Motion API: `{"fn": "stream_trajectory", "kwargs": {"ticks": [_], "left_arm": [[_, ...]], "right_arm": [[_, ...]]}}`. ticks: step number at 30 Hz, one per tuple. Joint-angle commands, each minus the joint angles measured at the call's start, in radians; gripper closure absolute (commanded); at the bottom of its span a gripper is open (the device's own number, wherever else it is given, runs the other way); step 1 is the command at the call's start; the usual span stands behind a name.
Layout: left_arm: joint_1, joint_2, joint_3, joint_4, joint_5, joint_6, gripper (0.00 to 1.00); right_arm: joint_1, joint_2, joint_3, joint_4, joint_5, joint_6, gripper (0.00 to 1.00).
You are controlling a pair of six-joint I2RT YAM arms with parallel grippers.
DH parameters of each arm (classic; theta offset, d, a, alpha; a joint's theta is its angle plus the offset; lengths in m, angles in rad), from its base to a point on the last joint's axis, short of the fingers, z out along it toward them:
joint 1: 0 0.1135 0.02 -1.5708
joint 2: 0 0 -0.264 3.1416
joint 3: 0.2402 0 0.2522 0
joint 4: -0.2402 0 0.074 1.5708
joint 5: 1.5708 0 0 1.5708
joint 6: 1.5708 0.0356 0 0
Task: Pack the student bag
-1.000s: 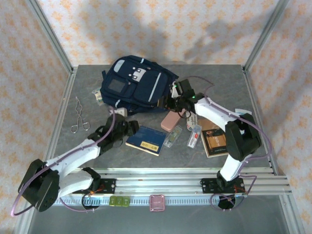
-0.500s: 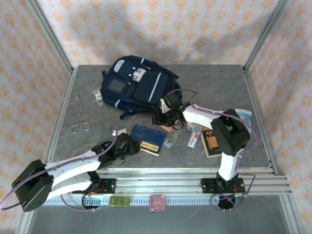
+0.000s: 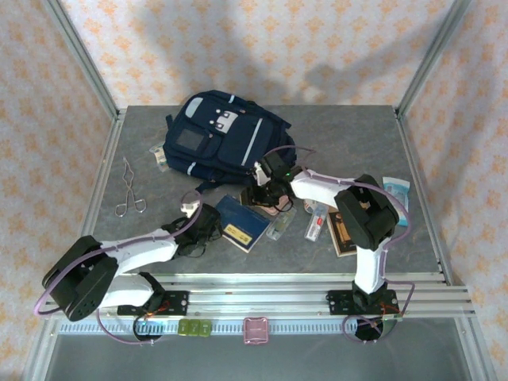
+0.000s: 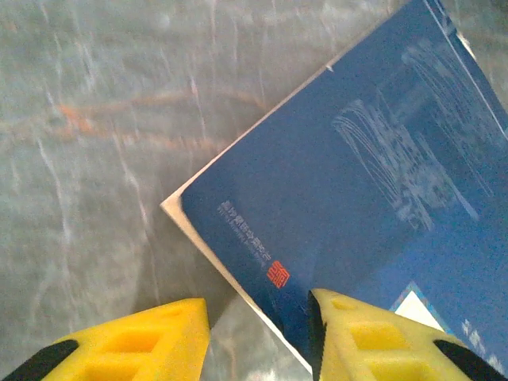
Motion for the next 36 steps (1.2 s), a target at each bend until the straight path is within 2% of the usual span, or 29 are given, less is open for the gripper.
{"fn": "stream_trajectory", "kwargs": {"ticks": [1, 8, 12, 17, 24, 30, 36], "left_arm": [[0.062, 0.063, 0.04, 0.033, -0.118, 0.094, 0.62], [0.073, 0.173, 0.109, 0.029, -0.102, 0.146, 0.64], [0.073, 0.178, 0.082, 0.066, -0.075, 0.137, 0.68], [0.073, 0.175, 0.064, 0.063, -0.078, 0.139, 0.73], [0.072, 0.169, 0.055, 0.051, -0.083, 0.158, 0.75], [0.074, 0.158, 0.049, 0.049, -0.074, 0.163, 0.75], [0.075, 0.149, 0.038, 0.073, -0.046, 0.165, 0.76]], "right_arm": [[0.024, 0.066, -0.001, -0.033, 0.011, -0.012, 0.56], [0.027, 0.083, 0.031, -0.08, 0.136, 0.008, 0.54], [0.029, 0.078, 0.01, -0.058, 0.114, 0.017, 0.55], [0.026, 0.0, -0.014, -0.003, 0.132, 0.058, 0.54], [0.015, -0.026, -0.017, -0.005, 0.167, 0.077, 0.54], [0.034, 0.027, -0.004, -0.027, 0.151, 0.052, 0.54], [0.063, 0.1, 0.041, -0.05, 0.074, 0.028, 0.55]]}}
